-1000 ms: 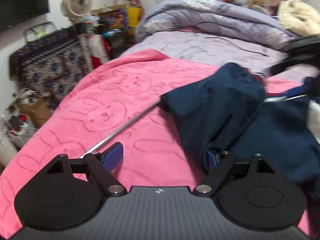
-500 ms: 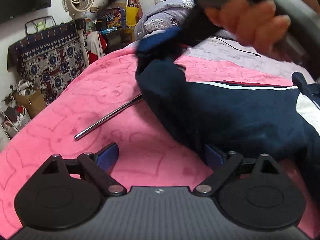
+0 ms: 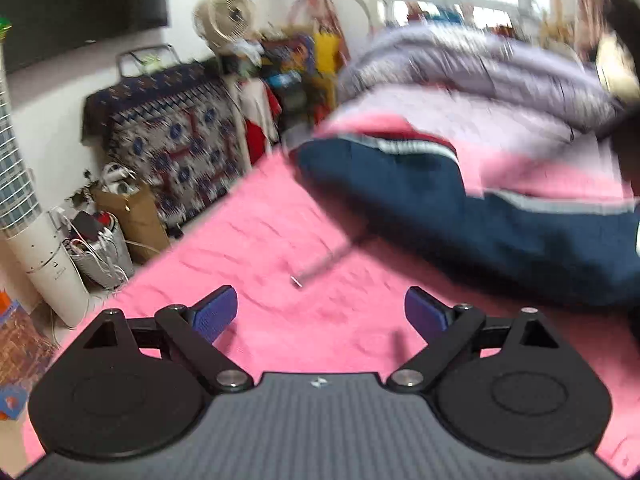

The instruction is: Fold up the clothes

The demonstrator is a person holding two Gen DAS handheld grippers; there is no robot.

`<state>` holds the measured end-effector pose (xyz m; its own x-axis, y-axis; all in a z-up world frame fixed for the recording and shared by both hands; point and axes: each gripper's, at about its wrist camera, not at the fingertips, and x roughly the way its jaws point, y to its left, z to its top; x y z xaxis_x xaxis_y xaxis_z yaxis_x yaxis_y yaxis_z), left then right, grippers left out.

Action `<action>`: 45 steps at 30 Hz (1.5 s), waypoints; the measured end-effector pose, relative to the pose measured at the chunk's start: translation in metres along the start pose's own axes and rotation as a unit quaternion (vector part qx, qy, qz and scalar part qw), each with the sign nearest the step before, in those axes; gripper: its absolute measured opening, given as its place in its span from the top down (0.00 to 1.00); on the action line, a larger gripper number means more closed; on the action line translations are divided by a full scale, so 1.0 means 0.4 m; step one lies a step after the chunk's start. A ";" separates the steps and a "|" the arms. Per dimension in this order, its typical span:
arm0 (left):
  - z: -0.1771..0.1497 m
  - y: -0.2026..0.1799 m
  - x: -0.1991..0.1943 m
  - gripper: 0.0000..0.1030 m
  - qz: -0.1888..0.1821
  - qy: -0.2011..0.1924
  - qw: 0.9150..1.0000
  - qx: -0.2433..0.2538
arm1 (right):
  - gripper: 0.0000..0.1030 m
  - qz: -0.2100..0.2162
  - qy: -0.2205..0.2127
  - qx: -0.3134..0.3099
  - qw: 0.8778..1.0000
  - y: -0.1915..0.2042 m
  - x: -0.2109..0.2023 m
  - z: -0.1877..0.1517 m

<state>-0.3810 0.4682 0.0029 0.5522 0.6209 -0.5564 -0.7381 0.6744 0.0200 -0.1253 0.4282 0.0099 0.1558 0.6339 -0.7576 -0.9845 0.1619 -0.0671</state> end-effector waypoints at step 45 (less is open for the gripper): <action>0.193 0.348 0.430 0.26 0.033 0.134 0.954 -0.268 | 0.30 -0.039 -0.035 0.077 0.996 0.028 -0.184 -0.423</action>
<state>-0.3587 0.6999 -0.0259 0.4328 0.4820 -0.7619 -0.8991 0.2921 -0.3259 -0.1612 0.2554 -0.0448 0.2426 0.6643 -0.7071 -0.9457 0.3245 -0.0196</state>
